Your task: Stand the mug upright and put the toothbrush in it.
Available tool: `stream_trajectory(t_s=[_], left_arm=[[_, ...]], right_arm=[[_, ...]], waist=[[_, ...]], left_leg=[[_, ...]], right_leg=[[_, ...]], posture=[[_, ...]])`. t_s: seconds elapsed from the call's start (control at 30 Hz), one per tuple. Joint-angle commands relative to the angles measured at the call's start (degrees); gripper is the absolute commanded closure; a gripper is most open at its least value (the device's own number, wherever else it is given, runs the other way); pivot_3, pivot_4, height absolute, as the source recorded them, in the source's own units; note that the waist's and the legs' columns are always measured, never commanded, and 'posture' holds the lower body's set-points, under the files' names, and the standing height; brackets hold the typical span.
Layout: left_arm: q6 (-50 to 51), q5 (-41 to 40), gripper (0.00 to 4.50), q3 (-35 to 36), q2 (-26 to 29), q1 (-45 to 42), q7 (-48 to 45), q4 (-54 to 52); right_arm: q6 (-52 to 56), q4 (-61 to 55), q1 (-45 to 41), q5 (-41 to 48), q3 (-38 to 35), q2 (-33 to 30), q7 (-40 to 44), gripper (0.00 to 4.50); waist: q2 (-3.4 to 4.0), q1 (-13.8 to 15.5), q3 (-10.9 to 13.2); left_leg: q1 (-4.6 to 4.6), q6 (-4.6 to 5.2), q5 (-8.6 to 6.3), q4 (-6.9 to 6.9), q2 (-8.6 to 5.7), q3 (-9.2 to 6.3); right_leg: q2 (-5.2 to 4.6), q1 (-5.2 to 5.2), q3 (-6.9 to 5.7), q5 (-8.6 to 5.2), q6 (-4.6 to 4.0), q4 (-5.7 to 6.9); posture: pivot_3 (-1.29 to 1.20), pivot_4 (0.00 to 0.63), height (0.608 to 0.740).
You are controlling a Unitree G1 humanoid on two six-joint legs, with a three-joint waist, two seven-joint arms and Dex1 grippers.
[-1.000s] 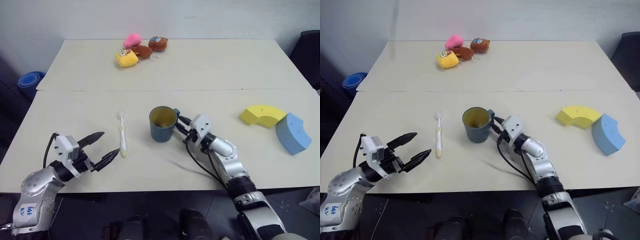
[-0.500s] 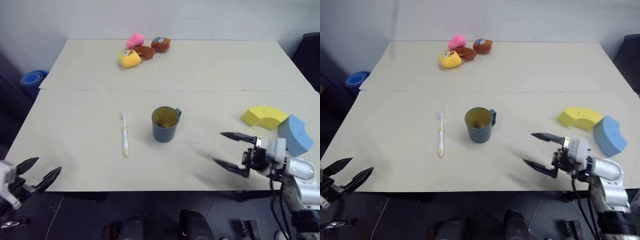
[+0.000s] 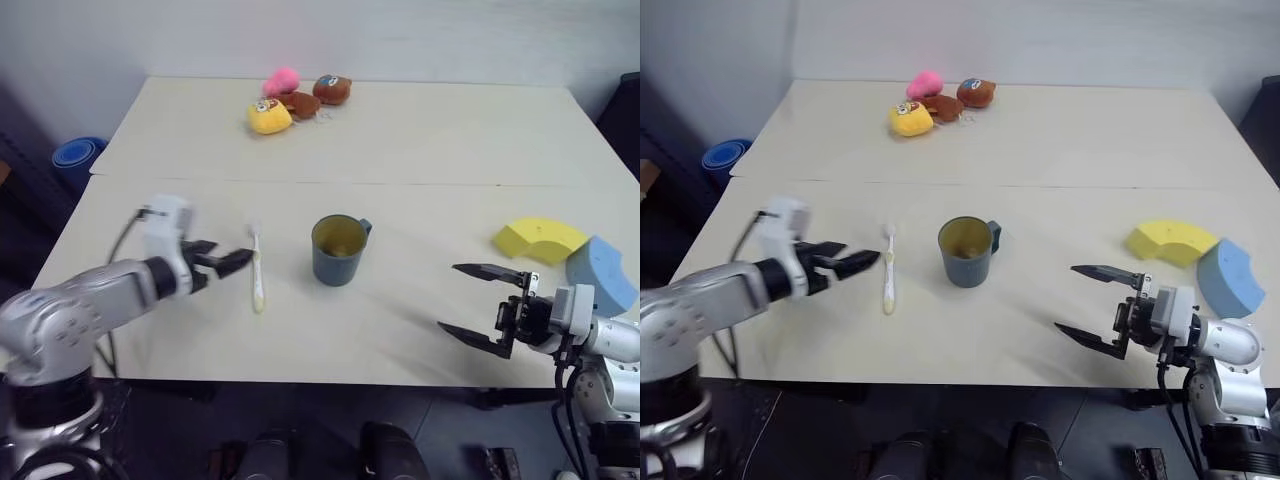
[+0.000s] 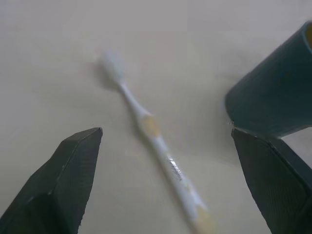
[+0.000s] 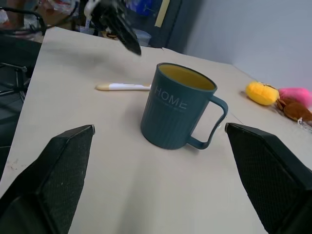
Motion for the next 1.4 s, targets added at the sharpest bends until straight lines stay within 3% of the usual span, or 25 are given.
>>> stream_trajectory(t_s=[0.03,0.2,0.23,0.47,0.57,0.6,0.63,0.77,0.93,1.1,1.27,1.4], left_arm=[[2.4,6.4,0.0,-4.6,-1.9,-4.1,3.7,3.8],[-0.8,12.3,0.0,-14.9,-4.1,-6.7,-0.2,9.3],[-1.3,13.0,0.19,-15.8,-4.2,-6.9,-1.0,10.0],[-6.8,18.7,1.93,-19.8,-2.7,-7.8,-7.2,14.4],[-7.9,19.9,2.85,-18.0,-2.8,-8.2,-8.8,16.1],[-8.3,20.2,2.96,-17.1,-2.6,-8.3,-9.3,16.9],[-8.8,20.6,3.39,-16.2,-2.4,-8.5,-9.8,17.6],[-12.1,21.1,4.23,-13.4,-0.5,-9.2,-13.7,19.5],[-31.2,18.3,4.34,-4.8,-2.0,-11.7,-25.2,22.4],[-47.0,11.3,4.34,1.8,-8.8,-15.8,-35.7,20.1],[-55.0,10.5,4.34,-4.7,-18.4,-18.9,-44.2,21.9],[-63.2,14.7,4.34,-9.6,-24.2,-19.2,-49.2,27.1]], right_arm=[[-0.1,-3.9,1.6,1.1,-0.7,0.8,-0.5,0.03],[1.6,-7.2,3.1,2.0,-1.6,1.1,-2.7,0.03],[2.1,-7.7,3.4,2.2,-1.7,0.9,-2.7,0.0],[4.0,-9.3,3.9,2.3,-2.5,0.5,-4.1,0.0],[5.0,-10.7,3.8,1.7,-2.4,0.7,-5.6,0.0],[5.3,-11.1,3.8,1.4,-2.4,0.8,-6.2,0.0],[5.5,-11.4,3.9,1.3,-2.4,0.8,-6.7,0.0],[6.1,-12.0,4.1,0.8,-2.5,0.8,-7.9,0.0],[5.7,-11.9,4.8,-0.3,-2.9,0.9,-9.3,0.0],[4.9,-12.3,7.1,-1.2,-3.9,1.1,-10.6,0.0],[4.5,-14.2,9.1,-1.7,-5.0,1.8,-13.4,0.0],[4.7,-16.4,10.4,-2.4,-5.6,2.8,-16.6,0.0]], waist=[[-0.02,-0.4,0.0],[-0.02,-0.1,0.0],[-0.01,0.0,0.0],[0.02,1.3,0.0],[0.02,1.3,0.0],[0.02,1.3,0.0],[0.02,1.3,0.0],[0.01,1.1,0.0],[-0.07,1.2,0.1],[-0.09,1.3,0.1],[-0.1,1.5,0.1],[-0.1,1.3,0.1]], left_leg=[[0.0,-0.01,0.01,-0.01,0.01,0.06],[-0.01,-0.07,0.03,0.03,0.05,0.13],[0.0,-0.07,0.03,0.07,0.06,0.13],[0.01,-0.07,0.04,0.11,0.03,0.23],[0.01,-0.07,0.04,0.11,0.04,0.22],[0.01,-0.07,0.04,0.12,0.04,0.22],[0.01,-0.07,0.04,0.12,0.04,0.22],[0.01,-0.07,0.04,0.12,0.05,0.24],[-0.17,-0.09,0.05,0.14,0.08,0.24],[-0.29,-0.08,0.05,0.18,0.05,0.13],[-0.4,-0.08,0.05,0.28,0.06,0.1],[-0.69,0.0,0.02,0.69,0.05,0.06]], right_leg=[[0.03,0.0,0.0,0.0,0.0,-0.03],[0.08,0.02,0.07,0.0,0.0,-0.13],[0.08,0.05,0.07,0.0,0.0,-0.13],[0.07,0.11,0.1,0.0,0.0,-0.17],[0.07,0.12,0.09,0.0,0.0,-0.17],[0.07,0.12,0.09,0.0,0.0,-0.16],[0.07,0.12,0.09,0.0,0.0,-0.17],[0.07,0.1,0.07,0.0,0.0,-0.16],[0.09,-0.04,0.02,0.0,0.0,-0.18],[0.08,-0.03,-0.09,0.01,0.02,-0.23],[0.07,-0.04,-0.2,0.02,0.04,-0.25],[0.07,-0.05,-0.31,0.06,0.11,-0.28]], posture=[[0.0,0.15,0.74],[0.0,0.15,0.74],[0.0,0.15,0.74],[0.0,0.15,0.74],[0.0,0.15,0.74],[0.0,0.15,0.74],[0.0,0.15,0.74],[0.0,0.15,0.74],[0.0,0.15,0.74],[0.0,0.15,0.74],[0.0,0.15,0.74],[0.0,0.15,0.74]])
